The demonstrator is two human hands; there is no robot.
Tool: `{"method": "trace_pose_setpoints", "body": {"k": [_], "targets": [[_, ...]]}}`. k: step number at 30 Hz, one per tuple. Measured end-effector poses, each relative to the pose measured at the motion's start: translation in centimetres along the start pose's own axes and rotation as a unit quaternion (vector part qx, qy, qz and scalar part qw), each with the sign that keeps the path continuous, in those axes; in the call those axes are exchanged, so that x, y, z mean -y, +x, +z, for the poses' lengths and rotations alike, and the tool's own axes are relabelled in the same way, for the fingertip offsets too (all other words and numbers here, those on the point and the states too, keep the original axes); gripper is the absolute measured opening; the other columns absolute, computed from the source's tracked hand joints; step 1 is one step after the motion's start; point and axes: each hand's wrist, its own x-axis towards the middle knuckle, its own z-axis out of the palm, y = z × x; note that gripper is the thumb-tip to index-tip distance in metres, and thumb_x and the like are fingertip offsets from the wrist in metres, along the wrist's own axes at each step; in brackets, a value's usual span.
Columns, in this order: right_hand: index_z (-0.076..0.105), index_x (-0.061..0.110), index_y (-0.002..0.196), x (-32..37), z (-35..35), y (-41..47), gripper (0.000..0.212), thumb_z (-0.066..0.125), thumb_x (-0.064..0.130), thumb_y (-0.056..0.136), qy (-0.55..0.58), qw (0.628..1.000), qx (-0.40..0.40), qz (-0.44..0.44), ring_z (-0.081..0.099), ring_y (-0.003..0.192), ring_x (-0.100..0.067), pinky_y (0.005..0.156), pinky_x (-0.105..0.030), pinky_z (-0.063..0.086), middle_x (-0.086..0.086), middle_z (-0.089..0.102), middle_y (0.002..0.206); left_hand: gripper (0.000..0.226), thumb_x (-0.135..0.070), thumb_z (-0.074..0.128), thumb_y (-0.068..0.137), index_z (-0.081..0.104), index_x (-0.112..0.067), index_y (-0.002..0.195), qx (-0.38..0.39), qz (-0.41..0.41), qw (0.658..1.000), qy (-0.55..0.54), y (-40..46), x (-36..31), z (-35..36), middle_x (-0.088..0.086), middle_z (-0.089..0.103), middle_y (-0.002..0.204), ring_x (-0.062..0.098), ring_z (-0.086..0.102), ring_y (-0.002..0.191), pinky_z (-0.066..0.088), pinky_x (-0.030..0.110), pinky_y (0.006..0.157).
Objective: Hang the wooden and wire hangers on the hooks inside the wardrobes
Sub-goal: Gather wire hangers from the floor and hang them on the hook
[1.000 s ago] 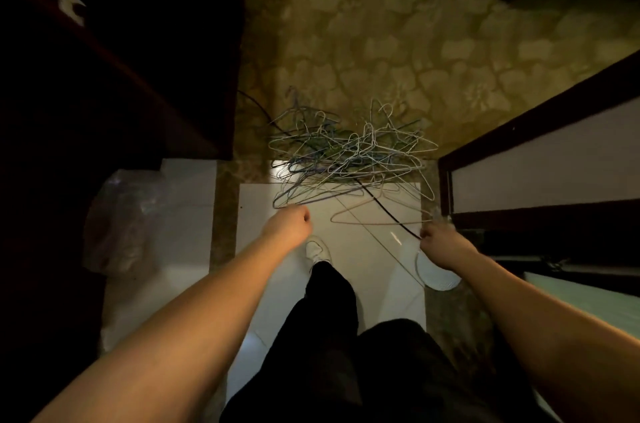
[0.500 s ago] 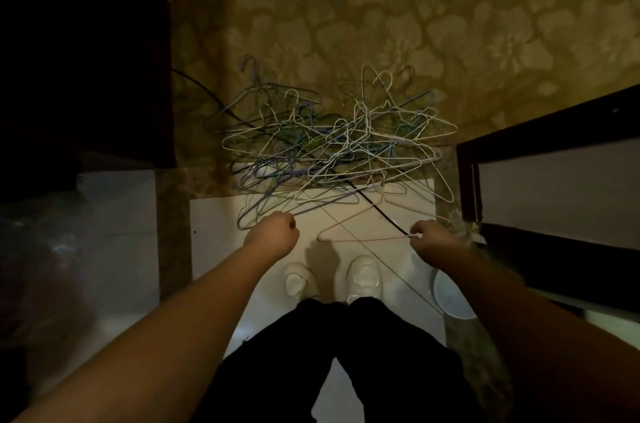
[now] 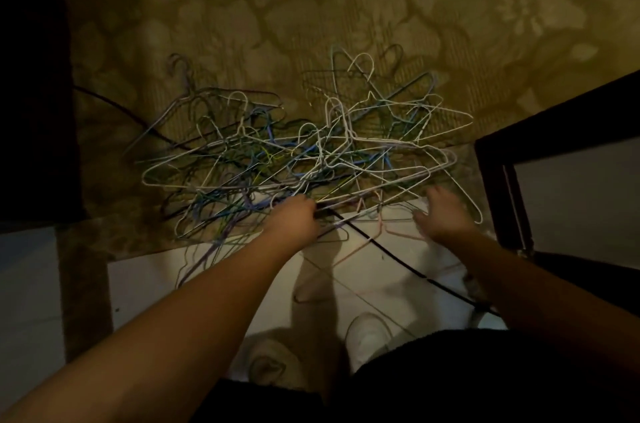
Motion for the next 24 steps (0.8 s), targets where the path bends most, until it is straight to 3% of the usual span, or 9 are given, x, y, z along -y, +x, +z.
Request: {"method": "trace_pose_setpoints", "body": {"k": [5,9,12,16,18,20,22,24], "targets": [[0.043,0.009,0.138,-1.9,-0.1,3.5,0.048,0.050,0.027,0.094,0.120,0.980,-0.132,0.089,0.037,0.133,-0.037,0.108,-0.049,0.031,-0.016,0.040,0.145,0.046,-0.028,0.052,0.092,0.044,-0.020,0.137,-0.051,0.025,0.998,0.032,3.2,-0.6,1.7,0.007,0.037,0.144,0.028,0.032,0.133,0.030,0.043,0.106],[0.049,0.018,0.129,-4.0,-0.9,5.6,0.045,0.049,0.036,0.088,0.122,0.983,-0.051,0.124,0.050,0.118,-0.039,0.093,-0.045,0.039,-0.016,0.051,0.132,0.050,-0.029,0.051,0.093,0.039,-0.017,0.140,-0.134,0.012,0.991,0.030,4.4,-0.1,1.6,0.007,0.030,0.149,0.028,0.027,0.136,0.026,0.043,0.110],[0.057,0.020,0.116,-3.6,-1.4,5.7,0.035,0.053,0.038,0.086,0.068,0.990,-0.022,0.124,0.053,0.112,-0.038,0.083,-0.041,0.031,-0.013,0.057,0.119,0.054,-0.030,0.053,0.094,0.036,-0.016,0.144,-0.135,-0.022,0.991,-0.005,5.0,0.3,1.1,0.007,0.028,0.152,0.028,0.025,0.139,0.026,0.043,0.113],[0.062,0.019,0.108,-2.8,-1.3,5.6,0.035,0.060,0.043,0.082,0.020,0.995,0.002,0.097,0.056,0.109,-0.034,0.096,-0.045,0.043,-0.009,0.063,0.107,0.057,-0.031,0.054,0.093,0.036,-0.015,0.144,-0.136,-0.023,0.990,-0.016,5.5,0.0,1.0,0.007,0.036,0.147,0.027,0.033,0.135,0.032,0.042,0.109],[0.063,0.024,0.091,-2.5,-1.0,5.4,0.017,0.061,0.036,0.079,0.039,0.998,-0.009,0.053,0.061,0.096,-0.030,0.092,-0.048,0.048,-0.005,0.064,0.088,0.055,-0.032,0.056,0.093,0.039,-0.014,0.142,-0.137,-0.036,0.989,-0.043,5.7,0.0,1.1,0.007,0.043,0.143,0.027,0.039,0.131,0.034,0.042,0.108],[0.056,0.028,0.077,-2.2,-0.8,5.1,0.006,0.060,0.029,0.081,0.041,0.998,-0.052,0.005,0.057,0.094,-0.024,0.097,-0.051,0.042,0.001,0.057,0.078,0.053,-0.034,0.059,0.091,0.043,-0.015,0.139,-0.142,-0.056,0.985,-0.076,5.9,0.0,0.8,0.006,0.050,0.136,0.027,0.045,0.126,0.038,0.042,0.104],[0.056,0.025,0.078,-1.9,-1.0,4.7,0.010,0.057,0.030,0.086,-0.008,0.995,-0.098,-0.007,0.046,0.099,-0.021,0.100,-0.048,0.031,0.004,0.053,0.083,0.047,-0.035,0.061,0.091,0.047,-0.016,0.131,-0.153,-0.071,0.981,-0.094,5.9,-0.1,0.2,0.006,0.054,0.128,0.028,0.048,0.121,0.038,0.043,0.101],[0.058,0.023,0.079,-1.9,-1.2,4.3,0.013,0.056,0.031,0.089,-0.028,0.992,-0.124,-0.021,0.049,0.099,-0.023,0.094,-0.043,0.032,0.002,0.056,0.087,0.041,-0.035,0.064,0.090,0.048,-0.016,0.122,-0.166,-0.085,0.975,-0.117,5.9,-0.2,-0.3,0.007,0.057,0.120,0.029,0.050,0.116,0.038,0.042,0.098]]}}
